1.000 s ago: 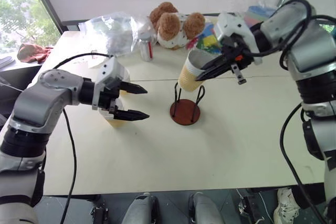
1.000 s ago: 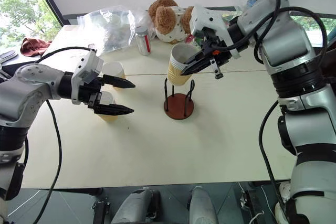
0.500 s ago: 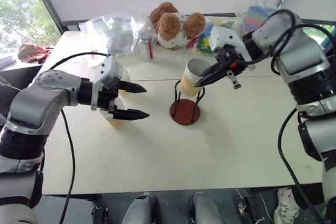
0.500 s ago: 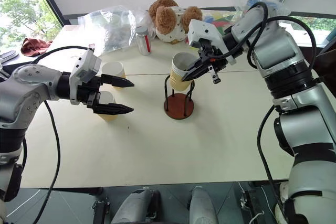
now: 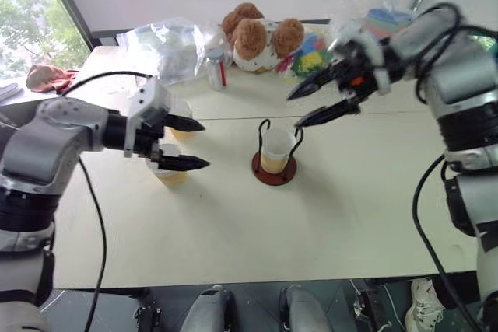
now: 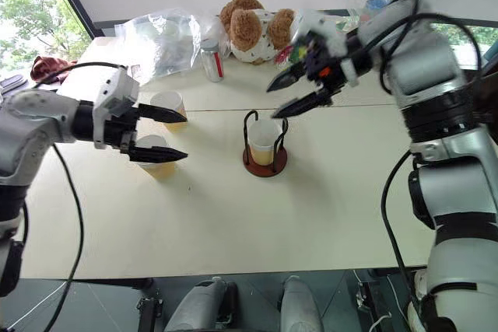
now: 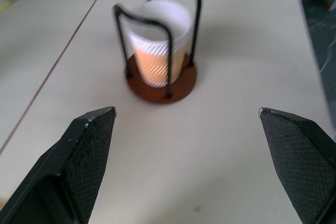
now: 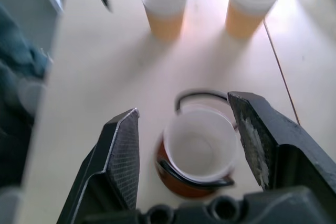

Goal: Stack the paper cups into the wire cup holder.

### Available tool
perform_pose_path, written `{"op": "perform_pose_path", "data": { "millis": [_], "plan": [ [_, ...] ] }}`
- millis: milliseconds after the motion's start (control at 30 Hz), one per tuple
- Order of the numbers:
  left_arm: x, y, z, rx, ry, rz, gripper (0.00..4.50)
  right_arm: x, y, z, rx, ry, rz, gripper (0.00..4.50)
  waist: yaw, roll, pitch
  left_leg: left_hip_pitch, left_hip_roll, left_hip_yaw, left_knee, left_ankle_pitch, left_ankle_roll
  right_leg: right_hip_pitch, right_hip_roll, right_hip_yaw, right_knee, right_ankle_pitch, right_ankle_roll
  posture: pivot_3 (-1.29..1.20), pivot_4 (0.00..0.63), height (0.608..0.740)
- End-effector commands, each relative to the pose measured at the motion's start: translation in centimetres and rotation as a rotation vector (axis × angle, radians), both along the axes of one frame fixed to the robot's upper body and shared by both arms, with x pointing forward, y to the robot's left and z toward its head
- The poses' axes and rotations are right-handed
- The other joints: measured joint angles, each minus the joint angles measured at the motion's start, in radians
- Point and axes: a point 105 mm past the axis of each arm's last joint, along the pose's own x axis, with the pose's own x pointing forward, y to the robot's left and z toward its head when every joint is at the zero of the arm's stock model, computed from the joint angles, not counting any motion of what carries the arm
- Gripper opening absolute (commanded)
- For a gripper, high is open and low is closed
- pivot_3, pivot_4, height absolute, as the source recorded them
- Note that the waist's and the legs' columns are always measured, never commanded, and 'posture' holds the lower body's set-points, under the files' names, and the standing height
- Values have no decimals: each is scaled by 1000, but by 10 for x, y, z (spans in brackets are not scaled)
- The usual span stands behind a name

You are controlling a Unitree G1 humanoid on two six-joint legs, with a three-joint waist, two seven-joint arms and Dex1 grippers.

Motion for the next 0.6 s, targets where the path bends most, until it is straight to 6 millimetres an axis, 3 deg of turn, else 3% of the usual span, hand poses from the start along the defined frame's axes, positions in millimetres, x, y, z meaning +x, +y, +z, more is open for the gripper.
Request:
{"op": "perform_pose_path", "data": {
  "millis": [33, 100, 200, 267, 500, 600],
  "plan": [
    [-3, 26, 18, 155, -97, 25, 4500, -42, 9, 20, 170, 86, 112, 2904, 0, -1, -1, 0, 0, 0, -1, 0, 0, 0, 0, 0, 0, 0, 0, 0, 150, 740],
    [-9, 43, 15, 278, -84, 25, 4500, -57, 12, 1, 215, 158, 118, 2904, -1, -5, -2, 0, 1, 0, -1, 0, 0, 0, 0, 0, 0, 0, 0, 0, 150, 740],
    [-15, 54, 20, 305, -44, 32, 4500, -69, 15, -30, 258, 234, 80, 2904, 4, -5, -2, 0, 0, 1, 0, -4, 6, 2, -1, 0, -1, 0, 0, 0, 150, 740],
    [-17, 63, 10, 373, -29, 36, 4500, -77, 15, -46, 255, 254, 52, 2904, 9, -5, -2, 0, 0, 1, 1, -4, 7, 2, -2, 0, -1, 0, 0, 0, 150, 740],
    [-17, 68, -23, 458, -12, 22, 4500, -86, 21, -64, 237, 253, 17, 2904, 2, -5, -2, 1, 0, 1, 2, -4, 7, 1, -1, 0, 0, 0, 0, 0, 150, 740],
    [-4, 69, -36, 479, -53, 27, 4500, -80, 24, -66, 246, 234, -16, 2904, 3, -5, -2, 1, 0, 1, 2, -4, 7, 1, -1, 0, 0, 0, 0, 0, 150, 740]
  ]
}}
